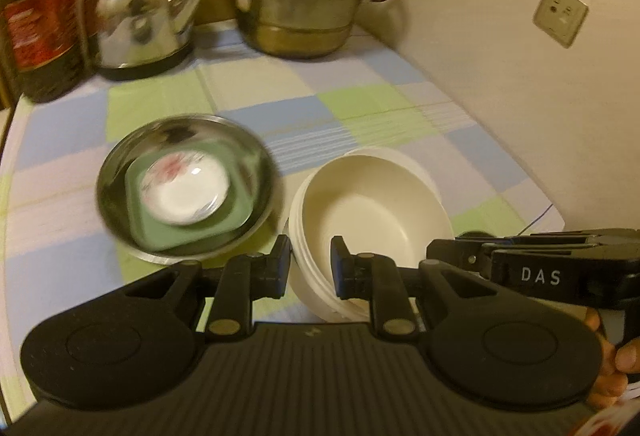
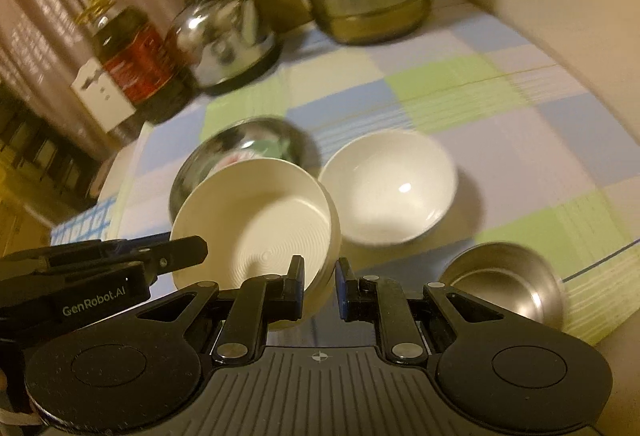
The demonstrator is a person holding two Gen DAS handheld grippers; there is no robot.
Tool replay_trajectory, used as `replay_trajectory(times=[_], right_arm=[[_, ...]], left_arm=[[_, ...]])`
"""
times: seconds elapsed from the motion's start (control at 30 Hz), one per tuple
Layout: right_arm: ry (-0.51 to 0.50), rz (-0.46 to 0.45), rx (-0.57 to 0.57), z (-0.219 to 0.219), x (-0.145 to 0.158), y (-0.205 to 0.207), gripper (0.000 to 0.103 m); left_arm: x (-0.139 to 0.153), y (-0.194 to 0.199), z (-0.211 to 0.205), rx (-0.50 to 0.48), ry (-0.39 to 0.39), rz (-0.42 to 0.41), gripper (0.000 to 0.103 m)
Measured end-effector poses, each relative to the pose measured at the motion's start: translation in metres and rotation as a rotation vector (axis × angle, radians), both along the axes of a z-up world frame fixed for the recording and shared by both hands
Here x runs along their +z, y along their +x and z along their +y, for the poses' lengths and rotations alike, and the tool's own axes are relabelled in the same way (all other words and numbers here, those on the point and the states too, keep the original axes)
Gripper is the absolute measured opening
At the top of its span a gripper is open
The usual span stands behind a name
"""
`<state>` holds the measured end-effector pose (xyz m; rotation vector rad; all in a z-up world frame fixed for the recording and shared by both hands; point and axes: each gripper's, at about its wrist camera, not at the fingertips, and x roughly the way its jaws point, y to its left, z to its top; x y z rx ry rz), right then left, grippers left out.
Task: Organize plates and bowls
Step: 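Lift the cream bowl and carry it over the white bowl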
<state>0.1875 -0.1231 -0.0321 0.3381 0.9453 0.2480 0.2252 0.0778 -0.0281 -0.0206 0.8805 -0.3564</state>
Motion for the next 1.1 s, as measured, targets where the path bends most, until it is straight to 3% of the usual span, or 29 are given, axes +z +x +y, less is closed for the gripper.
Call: replay_trajectory(times=[0.53, 1.1], right_arm=[[-0.005, -0.019, -0.131, -0.055, 0.008, 0.038, 0.016], [0.002, 0.018, -0.154, -0.064, -0.028, 0.066, 0.016]], left_arm=[[-0.005, 0.054, -0.05, -0.098, -0.021, -0.022, 0.019], [-0.042, 0.083, -0.058, -0.108, -0.011, 0.031, 0.019]])
